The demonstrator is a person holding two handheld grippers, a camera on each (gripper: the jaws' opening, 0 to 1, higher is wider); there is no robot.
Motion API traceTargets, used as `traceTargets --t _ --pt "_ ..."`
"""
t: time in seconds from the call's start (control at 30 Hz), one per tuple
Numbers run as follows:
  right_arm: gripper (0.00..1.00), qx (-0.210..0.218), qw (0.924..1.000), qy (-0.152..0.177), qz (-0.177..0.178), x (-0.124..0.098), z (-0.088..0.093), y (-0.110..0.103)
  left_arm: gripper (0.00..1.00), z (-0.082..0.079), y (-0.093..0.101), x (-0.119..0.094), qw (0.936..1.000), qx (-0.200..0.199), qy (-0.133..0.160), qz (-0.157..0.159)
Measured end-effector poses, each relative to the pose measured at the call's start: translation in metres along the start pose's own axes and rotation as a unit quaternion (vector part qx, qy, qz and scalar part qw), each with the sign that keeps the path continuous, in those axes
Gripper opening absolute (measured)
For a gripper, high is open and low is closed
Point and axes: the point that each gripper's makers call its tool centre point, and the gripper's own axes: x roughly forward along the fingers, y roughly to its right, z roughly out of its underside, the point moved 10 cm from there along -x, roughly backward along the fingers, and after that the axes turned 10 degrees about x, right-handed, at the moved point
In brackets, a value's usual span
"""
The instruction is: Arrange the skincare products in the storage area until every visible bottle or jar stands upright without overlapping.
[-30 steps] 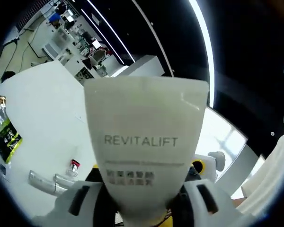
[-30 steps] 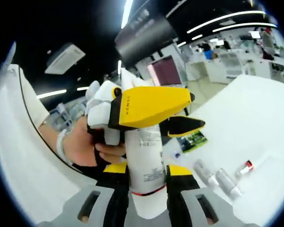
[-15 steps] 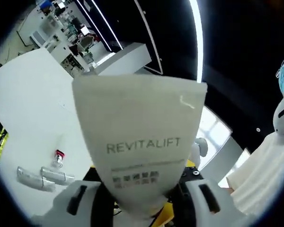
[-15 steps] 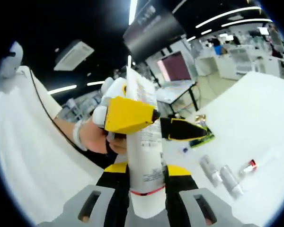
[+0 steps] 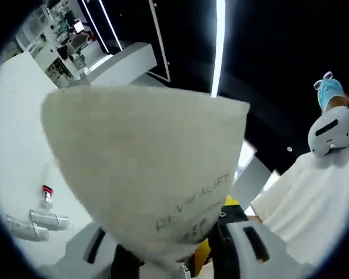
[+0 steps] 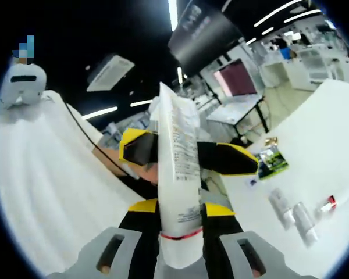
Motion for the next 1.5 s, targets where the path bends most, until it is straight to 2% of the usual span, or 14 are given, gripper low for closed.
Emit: traceTargets --t 0.27,0.37,0.47,0.57,0.6,0.63,0.77,0.9,1.0,1.07,1.1,1.17,1.3,1.5 --pt "0.23 0.053 0.996 0.02 -0.069 0.004 0.002 0.0 0.32 -0.007 0.005 0.001 0.9993 0.027 0.015 0.021" --pt "0.23 0.06 0.9951 0.024 -0.075 0.005 0.003 0.002 0.3 -0.008 0.006 0.002 0.9991 0.033 0.017 0.018" --pt "0.22 0.099 0.9883 0.041 -0.109 0.006 0.005 0.003 0.26 -0.007 0.007 0.001 0.9991 0.031 0.02 0.02" --pt "0.21 0.121 0.9827 0.062 -0.125 0.005 0.007 0.005 0.16 -0.009 0.007 -0.003 0.999 0.032 0.026 0.018" --pt "0.2 0.128 0.9809 0.064 -0.132 0.004 0.008 0.005 0.15 -0.01 0.006 -0.004 0.999 0.026 0.036 0.001" --pt "0.2 0.121 0.9829 0.065 -0.123 0.006 0.009 0.007 0.14 -0.009 0.006 -0.005 0.999 0.03 0.031 0.009" --pt "0.22 0.113 0.9863 0.058 -0.106 0.01 0.009 0.006 0.14 -0.006 0.004 -0.006 0.9991 0.037 0.016 -0.01" --pt "0.22 0.102 0.9897 0.071 -0.072 0.009 0.005 0.008 0.12 -0.009 0.001 -0.01 0.9971 0.048 0.033 -0.049" --pt "0.24 0.066 0.9942 0.084 -0.013 0.009 -0.002 0.01 0.12 -0.014 -0.003 -0.011 0.9917 0.076 0.03 -0.099" --pt "0.27 0.056 0.9952 0.079 0.011 0.011 -0.004 0.009 0.12 -0.016 -0.003 -0.01 0.9896 0.084 0.025 -0.114" --pt "0.28 0.031 0.9955 0.074 0.05 0.015 -0.006 0.008 0.12 -0.018 -0.004 -0.009 0.9859 0.098 0.01 -0.135" --pt "0.3 0.005 0.993 0.076 0.091 0.019 -0.009 0.008 0.12 -0.02 -0.005 -0.008 0.979 0.124 0.0 -0.162" --pt "0.33 -0.006 0.9833 0.093 0.157 0.024 -0.012 0.009 0.11 -0.024 -0.01 -0.012 0.9647 0.139 0.004 -0.223" --pt "0.35 -0.041 0.9716 0.099 0.211 0.031 -0.016 0.005 0.11 -0.027 -0.015 -0.015 0.9566 0.129 0.027 -0.26"
